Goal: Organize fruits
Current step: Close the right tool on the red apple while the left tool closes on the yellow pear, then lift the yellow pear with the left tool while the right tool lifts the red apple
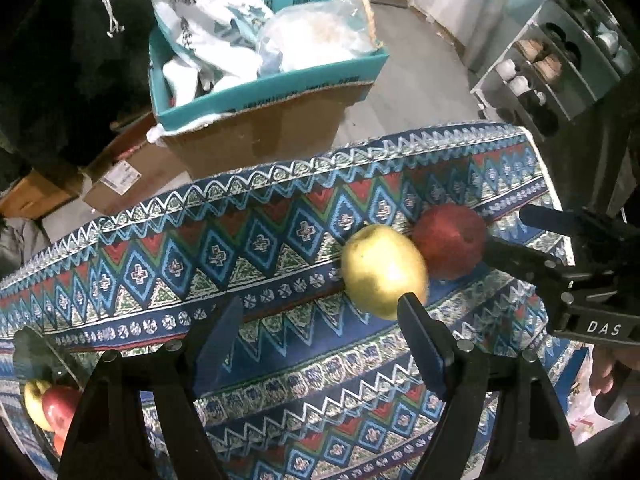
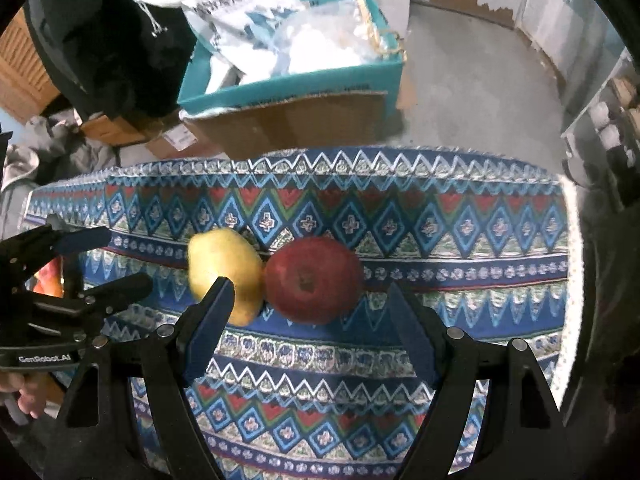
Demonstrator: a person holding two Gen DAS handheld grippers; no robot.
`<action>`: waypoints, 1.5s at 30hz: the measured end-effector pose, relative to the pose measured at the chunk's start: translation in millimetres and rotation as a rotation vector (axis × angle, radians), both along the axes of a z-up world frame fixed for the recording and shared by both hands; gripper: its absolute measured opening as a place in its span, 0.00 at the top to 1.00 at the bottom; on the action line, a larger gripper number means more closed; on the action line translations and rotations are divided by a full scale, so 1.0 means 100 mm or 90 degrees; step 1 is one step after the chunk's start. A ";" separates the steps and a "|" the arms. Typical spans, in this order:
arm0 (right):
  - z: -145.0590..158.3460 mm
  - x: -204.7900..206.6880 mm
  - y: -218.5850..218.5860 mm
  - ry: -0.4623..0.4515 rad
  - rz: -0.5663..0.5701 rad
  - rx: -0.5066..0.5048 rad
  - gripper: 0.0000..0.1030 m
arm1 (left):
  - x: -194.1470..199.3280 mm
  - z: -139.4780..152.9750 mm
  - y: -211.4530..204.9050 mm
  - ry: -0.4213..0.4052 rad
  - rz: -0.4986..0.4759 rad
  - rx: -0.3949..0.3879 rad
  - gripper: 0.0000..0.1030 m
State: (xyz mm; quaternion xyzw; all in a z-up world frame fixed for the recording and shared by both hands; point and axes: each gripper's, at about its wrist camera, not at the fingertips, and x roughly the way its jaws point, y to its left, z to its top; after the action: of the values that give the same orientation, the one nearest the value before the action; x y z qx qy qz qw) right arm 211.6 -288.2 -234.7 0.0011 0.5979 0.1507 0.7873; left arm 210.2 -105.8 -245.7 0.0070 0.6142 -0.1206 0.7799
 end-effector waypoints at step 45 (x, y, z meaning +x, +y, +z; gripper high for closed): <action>-0.46 -0.12 -0.54 0.010 -0.039 -0.049 0.24 | 0.20 -0.59 -0.50 0.075 0.052 -0.106 0.16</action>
State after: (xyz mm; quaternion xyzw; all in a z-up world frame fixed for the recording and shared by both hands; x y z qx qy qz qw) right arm 199.2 -341.9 -280.3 -0.0097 0.6092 0.1029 0.7862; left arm 230.0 -156.1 -304.6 -0.0901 0.6465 -0.1396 0.7446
